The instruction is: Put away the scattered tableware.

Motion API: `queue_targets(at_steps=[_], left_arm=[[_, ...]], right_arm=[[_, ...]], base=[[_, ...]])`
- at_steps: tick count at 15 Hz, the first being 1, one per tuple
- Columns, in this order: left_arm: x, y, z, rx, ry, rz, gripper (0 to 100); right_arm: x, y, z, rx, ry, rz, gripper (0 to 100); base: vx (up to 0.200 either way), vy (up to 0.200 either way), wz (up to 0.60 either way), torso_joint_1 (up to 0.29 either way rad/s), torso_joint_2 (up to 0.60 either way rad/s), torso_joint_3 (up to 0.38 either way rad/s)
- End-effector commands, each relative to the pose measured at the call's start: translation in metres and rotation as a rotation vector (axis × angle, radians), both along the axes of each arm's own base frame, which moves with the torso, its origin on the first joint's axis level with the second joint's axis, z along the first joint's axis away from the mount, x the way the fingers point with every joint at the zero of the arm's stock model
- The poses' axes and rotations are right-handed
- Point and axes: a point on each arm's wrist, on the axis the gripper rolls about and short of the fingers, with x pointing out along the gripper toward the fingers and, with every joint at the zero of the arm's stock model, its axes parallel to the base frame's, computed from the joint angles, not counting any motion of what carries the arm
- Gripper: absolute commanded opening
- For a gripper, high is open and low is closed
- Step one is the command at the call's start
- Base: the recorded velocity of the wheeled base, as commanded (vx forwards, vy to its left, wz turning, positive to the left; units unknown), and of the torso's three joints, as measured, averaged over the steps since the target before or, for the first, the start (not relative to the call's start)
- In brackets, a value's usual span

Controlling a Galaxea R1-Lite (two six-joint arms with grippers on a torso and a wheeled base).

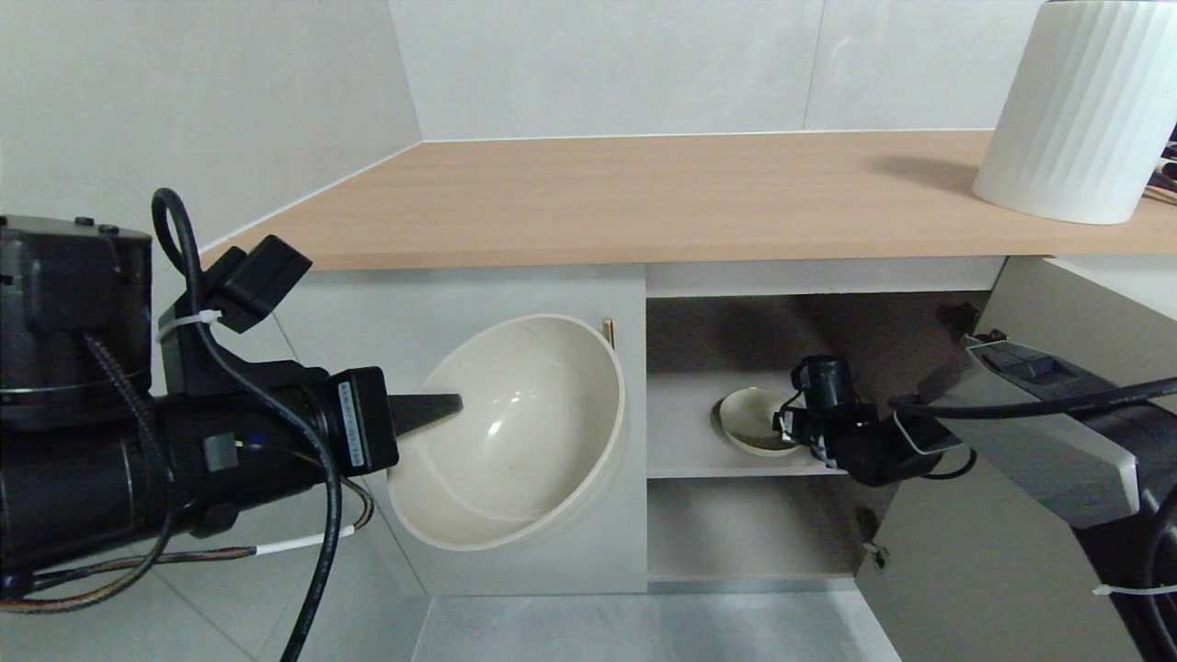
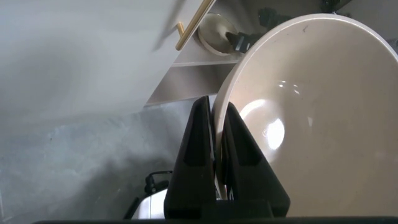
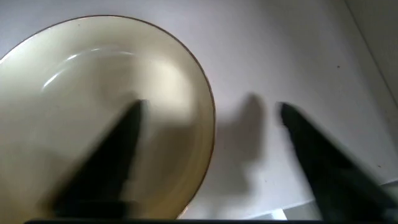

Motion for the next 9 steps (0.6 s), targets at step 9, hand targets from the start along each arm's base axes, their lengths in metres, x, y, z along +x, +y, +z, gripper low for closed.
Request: queue_targets(at_steps=[9], left_arm=[[0.031, -0.050, -0.043, 0.225, 0.073, -0.087, 0]], right_arm=[[-0.170, 0.039, 0.184, 0.119, -0.007, 0.424, 100]], base=[[0.000, 0.000, 0.00, 0.000, 0.00, 0.000]])
